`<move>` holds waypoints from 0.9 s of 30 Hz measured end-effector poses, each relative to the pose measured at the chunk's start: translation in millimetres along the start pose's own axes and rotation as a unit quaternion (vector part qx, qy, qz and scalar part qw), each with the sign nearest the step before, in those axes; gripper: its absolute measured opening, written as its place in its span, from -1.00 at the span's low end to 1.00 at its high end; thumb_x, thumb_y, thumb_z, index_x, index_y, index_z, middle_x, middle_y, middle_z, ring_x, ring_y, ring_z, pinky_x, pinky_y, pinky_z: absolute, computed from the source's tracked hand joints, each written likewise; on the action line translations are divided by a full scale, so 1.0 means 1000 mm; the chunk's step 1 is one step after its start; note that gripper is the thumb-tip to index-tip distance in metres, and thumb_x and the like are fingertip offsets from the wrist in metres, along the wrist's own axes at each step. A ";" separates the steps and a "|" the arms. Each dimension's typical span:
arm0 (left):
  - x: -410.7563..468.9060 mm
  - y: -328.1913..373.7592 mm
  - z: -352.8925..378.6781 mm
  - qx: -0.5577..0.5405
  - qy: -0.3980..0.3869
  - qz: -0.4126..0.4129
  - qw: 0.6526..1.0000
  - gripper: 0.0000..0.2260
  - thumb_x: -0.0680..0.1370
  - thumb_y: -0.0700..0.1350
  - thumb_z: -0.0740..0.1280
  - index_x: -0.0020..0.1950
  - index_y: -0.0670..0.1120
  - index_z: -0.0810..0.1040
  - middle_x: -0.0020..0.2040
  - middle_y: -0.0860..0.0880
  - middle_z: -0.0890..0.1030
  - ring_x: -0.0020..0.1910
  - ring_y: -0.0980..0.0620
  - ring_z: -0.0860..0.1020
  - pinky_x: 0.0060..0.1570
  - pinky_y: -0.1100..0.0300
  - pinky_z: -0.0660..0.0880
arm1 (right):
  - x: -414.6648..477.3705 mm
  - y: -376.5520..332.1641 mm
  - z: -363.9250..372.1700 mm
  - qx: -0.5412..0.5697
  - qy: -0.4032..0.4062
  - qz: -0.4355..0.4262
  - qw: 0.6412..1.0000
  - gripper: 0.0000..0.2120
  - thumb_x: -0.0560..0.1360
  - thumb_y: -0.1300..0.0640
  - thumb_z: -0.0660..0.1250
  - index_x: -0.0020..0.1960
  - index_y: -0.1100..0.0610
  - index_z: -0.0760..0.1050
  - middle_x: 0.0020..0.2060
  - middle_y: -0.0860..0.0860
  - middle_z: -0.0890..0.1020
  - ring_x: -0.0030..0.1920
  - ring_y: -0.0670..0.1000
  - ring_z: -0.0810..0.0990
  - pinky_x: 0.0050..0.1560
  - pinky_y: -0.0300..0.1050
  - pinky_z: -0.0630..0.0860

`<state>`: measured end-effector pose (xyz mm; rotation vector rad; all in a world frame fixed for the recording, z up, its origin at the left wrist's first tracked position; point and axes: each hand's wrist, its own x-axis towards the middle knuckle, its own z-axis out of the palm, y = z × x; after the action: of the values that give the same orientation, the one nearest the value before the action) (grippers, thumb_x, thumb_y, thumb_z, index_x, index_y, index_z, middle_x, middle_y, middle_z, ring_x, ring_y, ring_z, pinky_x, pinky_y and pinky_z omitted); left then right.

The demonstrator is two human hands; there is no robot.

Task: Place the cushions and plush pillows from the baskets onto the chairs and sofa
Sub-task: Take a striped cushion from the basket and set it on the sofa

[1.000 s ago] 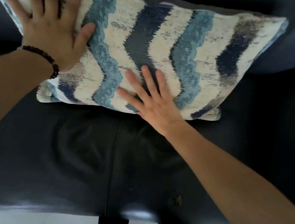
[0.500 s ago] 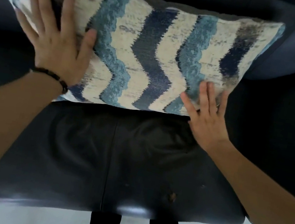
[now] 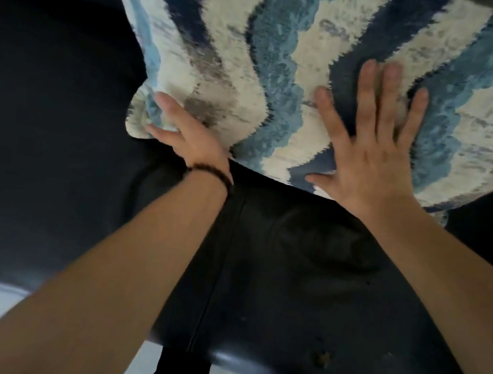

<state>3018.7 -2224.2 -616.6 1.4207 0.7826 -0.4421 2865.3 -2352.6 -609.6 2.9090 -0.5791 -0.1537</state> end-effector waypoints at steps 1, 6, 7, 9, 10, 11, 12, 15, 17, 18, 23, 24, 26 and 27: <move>0.014 0.015 0.008 -0.018 -0.003 -0.007 1.000 -0.23 0.60 0.38 0.15 0.68 0.10 -0.07 0.68 0.05 0.01 0.63 -0.07 0.13 0.57 -0.06 0.12 | -0.002 0.001 0.003 -0.002 -0.004 -0.001 1.000 0.26 0.29 -0.34 0.54 0.68 0.01 -0.18 0.61 0.35 -0.04 0.59 0.44 -0.03 0.42 0.39 -0.43; 0.081 0.049 0.007 0.074 -0.076 -0.022 0.994 -0.10 0.34 0.58 0.23 0.55 0.10 0.36 0.48 0.00 0.49 0.36 -0.09 0.52 0.42 -0.14 0.41 | -0.001 0.001 0.008 0.009 -0.022 0.011 1.000 0.27 0.30 -0.30 0.56 0.67 0.01 -0.20 0.60 0.25 -0.25 0.59 0.34 -0.16 0.41 0.32 -0.55; 0.092 0.056 0.002 0.083 -0.078 -0.027 0.993 -0.13 0.34 0.59 0.23 0.50 0.09 0.44 0.43 0.00 0.54 0.31 -0.08 0.56 0.39 -0.12 0.44 | -0.001 0.000 0.008 0.015 -0.026 0.015 0.999 0.28 0.30 -0.29 0.57 0.67 0.01 -0.22 0.59 0.22 -0.36 0.58 0.32 -0.23 0.41 0.32 -0.57; 0.103 0.069 -0.011 0.165 -0.091 -0.012 0.982 -0.28 0.46 0.51 0.21 0.43 0.06 0.52 0.31 0.02 0.62 0.21 -0.03 0.62 0.32 -0.03 0.52 | 0.000 -0.003 0.010 0.021 -0.030 0.020 0.999 0.29 0.29 -0.29 0.57 0.67 0.00 -0.25 0.52 0.17 -0.54 0.57 0.27 -0.32 0.41 0.31 -0.59; 0.103 0.071 -0.015 0.208 -0.095 -0.006 0.973 -0.34 0.53 0.46 0.18 0.45 0.06 0.49 0.32 0.02 0.60 0.24 -0.04 0.60 0.33 -0.01 0.51 | 0.001 -0.003 0.010 0.018 -0.028 0.021 0.999 0.30 0.29 -0.29 0.57 0.67 0.01 -0.25 0.50 0.17 -0.56 0.56 0.27 -0.33 0.41 0.31 -0.60; 0.101 0.069 -0.015 0.250 -0.098 0.005 0.963 -0.35 0.58 0.42 0.13 0.53 0.06 0.40 0.42 0.00 0.53 0.35 -0.06 0.53 0.39 -0.01 0.44 | 0.001 -0.004 0.009 0.013 -0.030 0.019 0.999 0.30 0.28 -0.29 0.57 0.67 0.01 -0.24 0.52 0.18 -0.53 0.57 0.29 -0.32 0.41 0.30 -0.60; 0.091 0.065 -0.015 0.280 -0.091 0.024 0.955 -0.34 0.62 0.38 0.08 0.61 0.05 0.27 0.53 -0.03 0.40 0.47 -0.09 0.41 0.48 -0.01 0.32 | 0.001 -0.005 0.008 0.010 -0.033 0.017 0.999 0.30 0.29 -0.28 0.57 0.67 0.02 -0.24 0.56 0.20 -0.47 0.58 0.31 -0.28 0.41 0.31 -0.60; 0.039 0.065 -0.005 0.334 -0.062 0.265 0.902 -0.27 0.65 0.32 0.07 0.68 -0.09 0.05 0.65 -0.19 0.06 0.61 -0.18 0.11 0.58 -0.08 0.08 | -0.004 -0.009 0.004 0.003 -0.027 0.007 1.000 0.27 0.31 -0.21 0.59 0.67 0.04 -0.22 0.60 0.26 -0.24 0.59 0.36 -0.16 0.44 0.33 -0.54; 0.018 0.072 0.004 0.413 -0.124 0.551 0.714 -0.24 0.62 0.31 0.12 0.63 -0.20 0.17 0.59 -0.42 0.09 0.59 -0.37 0.13 0.55 -0.28 0.09 | -0.010 -0.004 0.002 -0.004 -0.017 -0.013 1.000 0.23 0.34 -0.19 0.57 0.68 0.04 -0.20 0.62 0.28 -0.19 0.60 0.36 -0.12 0.48 0.33 -0.47; 0.018 0.077 0.011 0.474 -0.140 0.654 0.573 -0.25 0.61 0.32 0.12 0.61 -0.20 0.23 0.54 -0.49 0.16 0.56 -0.45 0.18 0.51 -0.38 0.09 | -0.014 0.002 0.002 -0.011 -0.008 -0.024 1.000 0.21 0.35 -0.20 0.56 0.68 0.03 -0.19 0.62 0.27 -0.20 0.61 0.36 -0.10 0.50 0.32 -0.44; 0.032 0.099 0.046 0.664 -0.144 0.641 0.356 -0.37 0.64 0.38 -0.17 0.67 0.15 -0.02 0.65 -0.26 0.08 0.63 -0.34 0.04 0.47 -0.50 -0.07 | -0.027 0.040 -0.007 0.024 -0.019 0.125 0.992 0.32 0.26 -0.46 0.49 0.64 -0.07 -0.32 0.56 0.48 -0.06 0.57 0.47 -0.01 0.48 0.52 -0.13; 0.031 0.098 0.048 0.666 -0.144 0.636 0.362 -0.37 0.64 0.38 -0.18 0.67 0.15 -0.03 0.65 -0.25 0.08 0.63 -0.33 0.03 0.47 -0.51 -0.08 | -0.030 0.040 -0.011 0.035 -0.030 0.182 0.982 0.34 0.23 -0.52 0.45 0.65 -0.05 -0.31 0.56 0.49 -0.02 0.57 0.48 -0.01 0.46 0.56 -0.10; 0.028 0.094 0.047 0.665 -0.131 0.632 0.375 -0.37 0.64 0.37 -0.19 0.67 0.15 -0.04 0.66 -0.23 0.06 0.63 -0.32 0.01 0.47 -0.51 -0.09 | -0.036 0.035 -0.015 0.043 -0.039 0.273 0.960 0.38 0.18 -0.60 0.40 0.65 -0.03 -0.30 0.57 0.46 -0.03 0.58 0.47 -0.04 0.45 0.58 -0.09; 0.027 0.093 0.046 0.664 -0.127 0.632 0.379 -0.37 0.64 0.37 -0.20 0.67 0.16 -0.06 0.67 -0.22 0.03 0.64 -0.31 -0.01 0.47 -0.51 -0.10 | -0.038 0.032 -0.015 0.041 -0.035 0.296 0.953 0.39 0.16 -0.61 0.40 0.65 -0.01 -0.29 0.58 0.45 -0.03 0.59 0.46 -0.04 0.45 0.60 -0.08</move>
<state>3112.1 -2251.8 -572.1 2.7466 -1.5105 0.1149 2820.2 -2365.1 -586.5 2.6641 -1.4611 -0.1534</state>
